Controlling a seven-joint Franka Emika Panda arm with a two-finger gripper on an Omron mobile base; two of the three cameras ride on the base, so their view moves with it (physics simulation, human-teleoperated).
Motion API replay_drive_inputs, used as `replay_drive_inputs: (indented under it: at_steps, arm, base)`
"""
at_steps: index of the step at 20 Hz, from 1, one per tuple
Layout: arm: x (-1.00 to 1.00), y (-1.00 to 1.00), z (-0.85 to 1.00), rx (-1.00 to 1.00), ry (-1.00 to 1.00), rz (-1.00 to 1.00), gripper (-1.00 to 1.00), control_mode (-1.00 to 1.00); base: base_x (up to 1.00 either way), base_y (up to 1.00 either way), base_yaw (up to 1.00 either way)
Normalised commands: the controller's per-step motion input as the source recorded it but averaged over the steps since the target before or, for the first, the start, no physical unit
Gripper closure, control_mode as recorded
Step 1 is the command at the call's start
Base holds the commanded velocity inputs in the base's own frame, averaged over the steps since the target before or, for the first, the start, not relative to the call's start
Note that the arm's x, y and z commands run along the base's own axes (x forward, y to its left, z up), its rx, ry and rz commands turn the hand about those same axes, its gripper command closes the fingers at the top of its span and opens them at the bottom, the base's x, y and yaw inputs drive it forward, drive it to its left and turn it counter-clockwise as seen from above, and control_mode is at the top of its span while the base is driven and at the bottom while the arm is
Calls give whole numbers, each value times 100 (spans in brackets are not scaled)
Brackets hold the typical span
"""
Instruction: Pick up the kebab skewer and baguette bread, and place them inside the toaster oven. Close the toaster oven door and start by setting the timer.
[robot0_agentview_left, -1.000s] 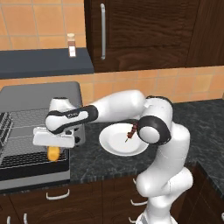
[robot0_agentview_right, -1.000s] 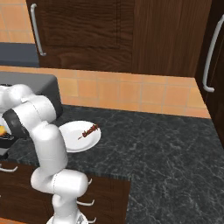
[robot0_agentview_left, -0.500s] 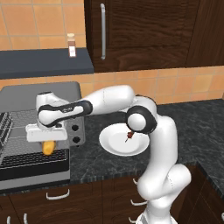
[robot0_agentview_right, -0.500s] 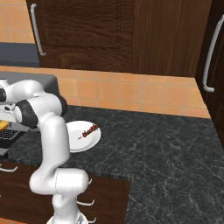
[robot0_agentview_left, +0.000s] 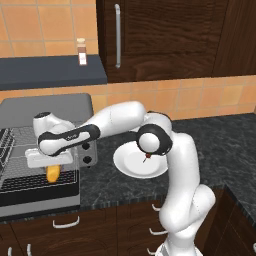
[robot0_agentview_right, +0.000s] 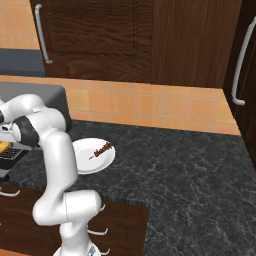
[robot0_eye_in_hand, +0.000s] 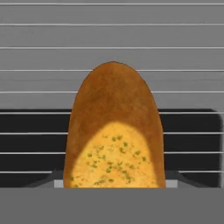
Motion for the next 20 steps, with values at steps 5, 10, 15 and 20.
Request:
replay_drive_inputs:
  at_steps: [5,10,15,20]
  arm:
    - [2,-4,-17,0,0,-1,100,-100]
    - [24,-15,-14,1,0,0,100,-100]
    - [-3,-4,-22,0,-1,0,100,-100]
    - [-3,-14,-7,0,-2,0,-100,-100]
  base:
    - [0,0,0]
    - [0,0,0]
    - [0,0,0]
    - [0,0,0]
